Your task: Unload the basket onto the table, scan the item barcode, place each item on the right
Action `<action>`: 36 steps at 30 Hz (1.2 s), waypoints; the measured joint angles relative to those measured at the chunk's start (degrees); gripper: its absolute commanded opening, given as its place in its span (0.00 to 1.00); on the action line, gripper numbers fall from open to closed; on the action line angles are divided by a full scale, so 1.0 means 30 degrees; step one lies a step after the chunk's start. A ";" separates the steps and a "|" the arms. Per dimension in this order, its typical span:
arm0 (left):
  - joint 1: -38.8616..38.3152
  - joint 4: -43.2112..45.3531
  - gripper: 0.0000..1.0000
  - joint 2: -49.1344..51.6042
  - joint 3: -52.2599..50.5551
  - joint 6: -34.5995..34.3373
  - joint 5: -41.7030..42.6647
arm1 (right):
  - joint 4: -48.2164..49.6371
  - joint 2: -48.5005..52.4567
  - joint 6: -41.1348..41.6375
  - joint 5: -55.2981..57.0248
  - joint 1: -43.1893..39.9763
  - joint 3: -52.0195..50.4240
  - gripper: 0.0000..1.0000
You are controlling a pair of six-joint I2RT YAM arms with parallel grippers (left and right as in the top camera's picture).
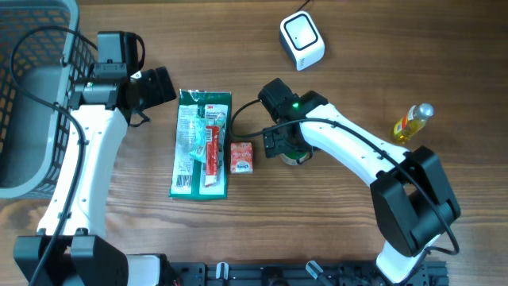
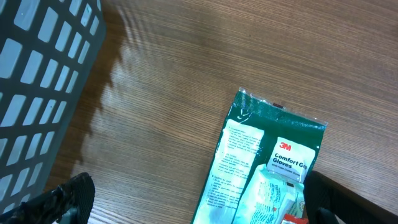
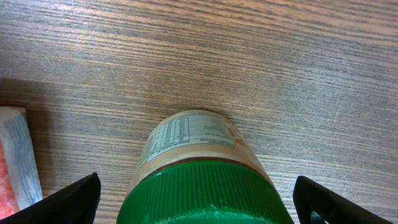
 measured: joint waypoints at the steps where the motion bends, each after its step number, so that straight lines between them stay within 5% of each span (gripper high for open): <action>1: 0.0000 0.0000 1.00 0.0000 0.0000 -0.0007 0.0000 | -0.0073 0.0000 0.0058 0.0000 0.0000 0.0000 0.98; 10: 0.0000 0.0000 1.00 0.0000 0.0000 -0.0007 0.0000 | -0.0838 0.0000 0.0029 0.0007 -0.0036 0.0000 0.93; 14: 0.0000 0.0000 1.00 0.0000 0.0000 -0.0007 0.0000 | -0.0867 0.0000 -0.0036 0.0007 -0.0036 -0.0007 0.79; 22: 0.0000 0.0000 1.00 0.0000 0.0000 -0.0007 0.0000 | -0.0809 0.0000 -0.0029 0.0000 -0.0036 -0.0007 0.81; 26: 0.0000 0.0000 1.00 0.0000 0.0000 -0.0007 0.0000 | -0.0568 0.0015 -0.0058 0.0000 -0.0036 -0.0007 1.00; 33: 0.0000 0.0000 1.00 0.0000 0.0000 -0.0007 0.0000 | -0.0189 0.0357 -0.0036 0.0000 -0.0036 -0.0007 0.99; 36: 0.0000 0.0000 1.00 0.0000 0.0000 0.0000 0.0000 | -0.0197 0.0386 -0.0087 0.0007 -0.0036 -0.0007 0.87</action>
